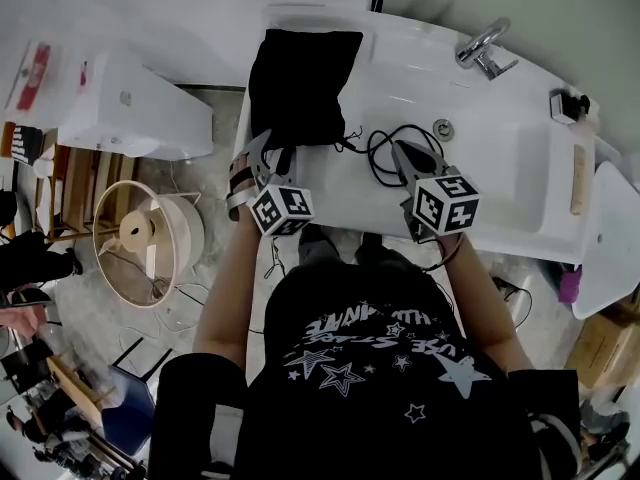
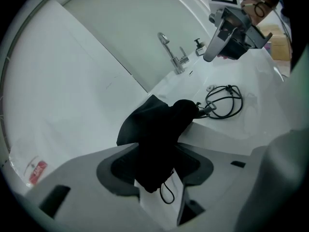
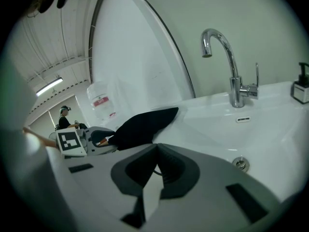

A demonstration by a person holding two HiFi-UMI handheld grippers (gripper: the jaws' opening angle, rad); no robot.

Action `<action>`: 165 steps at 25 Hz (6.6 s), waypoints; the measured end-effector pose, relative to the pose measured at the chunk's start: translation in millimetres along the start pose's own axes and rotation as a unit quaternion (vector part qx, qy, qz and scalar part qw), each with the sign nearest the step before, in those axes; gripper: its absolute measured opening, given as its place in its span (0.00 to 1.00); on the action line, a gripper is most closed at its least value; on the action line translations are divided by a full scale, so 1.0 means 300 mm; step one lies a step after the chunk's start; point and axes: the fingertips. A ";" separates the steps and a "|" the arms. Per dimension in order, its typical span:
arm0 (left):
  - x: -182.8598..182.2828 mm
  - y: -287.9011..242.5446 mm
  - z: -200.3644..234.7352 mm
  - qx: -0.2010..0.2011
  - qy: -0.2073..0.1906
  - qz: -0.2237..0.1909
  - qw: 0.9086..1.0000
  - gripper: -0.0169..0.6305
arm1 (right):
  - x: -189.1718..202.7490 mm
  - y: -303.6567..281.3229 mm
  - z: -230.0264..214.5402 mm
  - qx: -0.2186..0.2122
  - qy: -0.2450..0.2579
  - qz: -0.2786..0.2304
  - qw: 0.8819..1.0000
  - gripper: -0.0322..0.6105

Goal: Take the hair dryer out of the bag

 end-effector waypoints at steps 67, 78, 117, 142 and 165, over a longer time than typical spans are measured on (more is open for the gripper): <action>-0.175 -0.187 0.195 0.235 0.103 -0.037 0.966 0.07 | -0.110 -0.640 0.233 0.104 0.179 0.151 0.967 0.37; -0.173 -0.210 0.233 0.231 0.110 -0.046 0.966 0.07 | -0.168 -0.597 0.250 0.085 0.225 0.134 0.961 0.36; -0.036 -0.067 0.229 0.141 0.114 -0.024 0.983 0.07 | -0.039 -0.332 0.245 0.069 0.228 0.108 0.965 0.35; -0.057 0.002 0.255 0.193 0.205 -0.051 0.958 0.07 | 0.068 -0.172 0.334 -0.077 0.232 0.080 0.966 0.35; -0.039 0.030 0.288 0.198 0.291 -0.055 0.934 0.07 | 0.097 0.030 0.444 -0.175 0.242 0.039 0.954 0.35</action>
Point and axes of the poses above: the fingertips, and each gripper's own axes: y backward along the fingers, z to its left, x out of its underside, and after that the axes turned 15 degrees about z, right-handed
